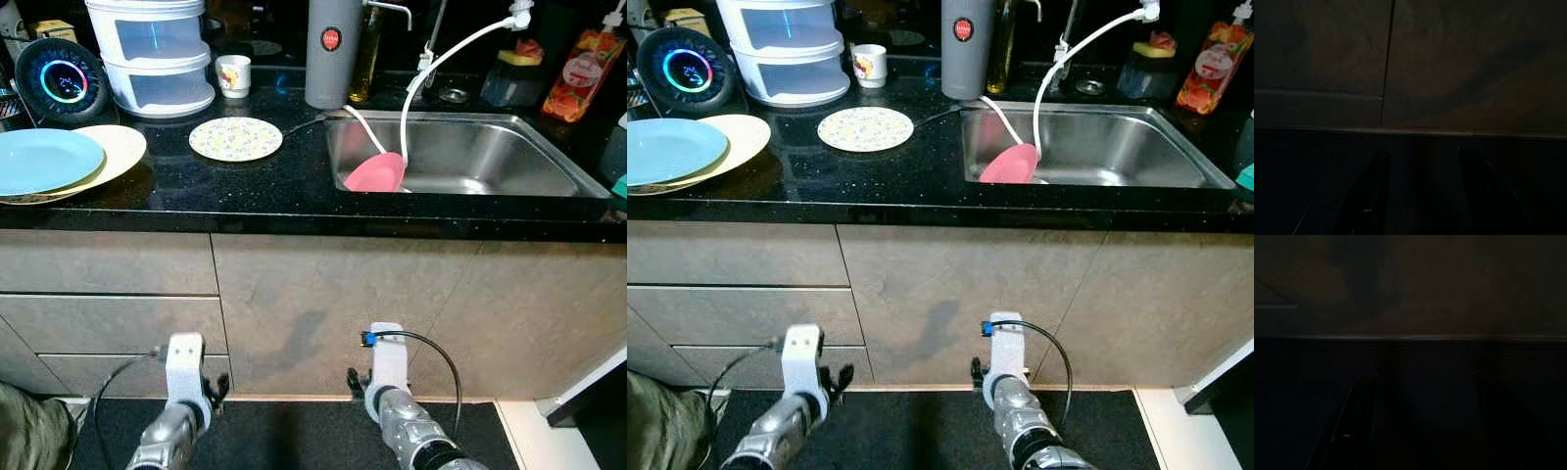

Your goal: Kitchen organization

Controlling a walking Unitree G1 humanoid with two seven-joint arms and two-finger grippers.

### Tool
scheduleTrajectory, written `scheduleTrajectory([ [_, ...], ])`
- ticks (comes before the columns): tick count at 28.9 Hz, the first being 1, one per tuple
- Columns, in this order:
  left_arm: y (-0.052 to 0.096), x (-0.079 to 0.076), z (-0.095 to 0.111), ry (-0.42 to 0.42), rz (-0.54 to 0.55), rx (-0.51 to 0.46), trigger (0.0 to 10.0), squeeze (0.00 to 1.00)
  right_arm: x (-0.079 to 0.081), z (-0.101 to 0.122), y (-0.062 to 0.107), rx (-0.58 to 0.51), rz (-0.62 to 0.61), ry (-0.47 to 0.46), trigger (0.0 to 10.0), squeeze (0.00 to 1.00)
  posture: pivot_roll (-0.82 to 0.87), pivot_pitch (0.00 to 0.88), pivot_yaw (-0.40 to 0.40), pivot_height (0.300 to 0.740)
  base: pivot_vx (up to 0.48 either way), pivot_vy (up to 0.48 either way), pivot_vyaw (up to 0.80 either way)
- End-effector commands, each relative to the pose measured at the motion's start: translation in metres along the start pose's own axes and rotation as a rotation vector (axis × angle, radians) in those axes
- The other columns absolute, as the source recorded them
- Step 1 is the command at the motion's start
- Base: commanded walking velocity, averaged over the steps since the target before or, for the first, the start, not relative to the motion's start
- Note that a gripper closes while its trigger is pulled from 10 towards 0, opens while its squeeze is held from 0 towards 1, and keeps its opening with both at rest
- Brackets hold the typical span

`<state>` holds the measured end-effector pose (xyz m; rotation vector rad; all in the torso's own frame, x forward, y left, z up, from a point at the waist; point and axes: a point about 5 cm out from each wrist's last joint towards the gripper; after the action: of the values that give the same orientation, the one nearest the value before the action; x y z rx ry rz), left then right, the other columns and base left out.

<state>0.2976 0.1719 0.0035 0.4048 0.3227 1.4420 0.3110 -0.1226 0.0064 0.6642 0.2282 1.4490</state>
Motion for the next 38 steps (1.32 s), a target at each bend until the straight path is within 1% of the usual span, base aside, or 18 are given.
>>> scheduleTrajectory([
  [1,0.006,-0.007,-0.024,0.0,-0.018,0.093,10.0,0.0,-0.008,-0.012,0.002,0.051,-0.033,-0.047,10.0,0.0,0.02,0.138,-0.014,0.74,0.0,0.0,0.0],
  [2,0.007,-0.003,-0.024,0.017,0.004,0.087,10.0,0.0,-0.011,-0.012,0.002,0.051,-0.045,-0.073,10.0,0.0,0.01,0.139,-0.013,0.74,0.0,0.0,0.0],
  [3,0.007,0.001,-0.022,0.041,0.024,0.076,10.0,0.0,-0.011,-0.012,0.002,0.05,-0.042,-0.07,10.0,0.0,0.01,0.139,-0.013,0.74,0.0,0.0,0.0],
  [5,0.007,0.004,-0.021,0.056,0.037,0.07,10.0,0.0,-0.011,-0.012,0.002,0.05,-0.04,-0.069,10.0,0.0,0.01,0.139,-0.013,0.74,0.0,0.0,0.0],
  [6,0.008,-0.001,-0.028,-0.004,0.001,0.109,10.0,0.0,-0.01,-0.017,0.003,0.087,-0.045,-0.052,10.0,0.0,0.02,0.138,-0.014,0.74,0.0,0.0,0.0],
  [8,0.008,-0.001,-0.028,-0.004,0.001,0.109,10.0,0.0,-0.01,-0.017,0.003,0.087,-0.045,-0.052,10.0,0.0,0.02,0.138,-0.014,0.74,0.0,0.0,0.0],
  [10,0.009,-0.003,-0.03,-0.042,-0.011,0.127,10.0,0.0,-0.009,-0.021,0.003,0.123,-0.051,-0.028,10.0,0.0,0.02,0.14,-0.014,0.74,0.0,0.0,0.0],
  [17,0.008,-0.003,-0.031,-0.032,-0.016,0.144,10.0,0.0,-0.008,-0.022,0.003,0.137,-0.055,0.04,10.0,0.0,0.01,0.136,-0.008,0.74,0.0,0.0,0.0],
  [28,0.009,-0.007,-0.035,-0.032,-0.017,0.159,10.0,0.0,-0.01,-0.026,0.004,0.163,-0.056,0.04,10.0,0.0,0.02,0.12,-0.025,0.74,0.0,0.0,0.0],
  [38,0.01,-0.007,-0.037,-0.037,-0.019,0.167,10.0,0.0,-0.011,-0.029,0.005,0.173,-0.062,0.048,10.0,0.0,0.02,0.112,-0.022,0.74,0.0,0.0,0.0],
])
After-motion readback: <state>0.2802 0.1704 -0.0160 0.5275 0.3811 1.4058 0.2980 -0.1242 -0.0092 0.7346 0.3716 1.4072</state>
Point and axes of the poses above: a point about 5 cm out from each wrist's last joint towards the gripper, its own y axis pointing back from the gripper into the wrist, its own z axis along the axis of the wrist's last joint, x = y × z, and after that the axes turned 12 degrees about -y, right-handed
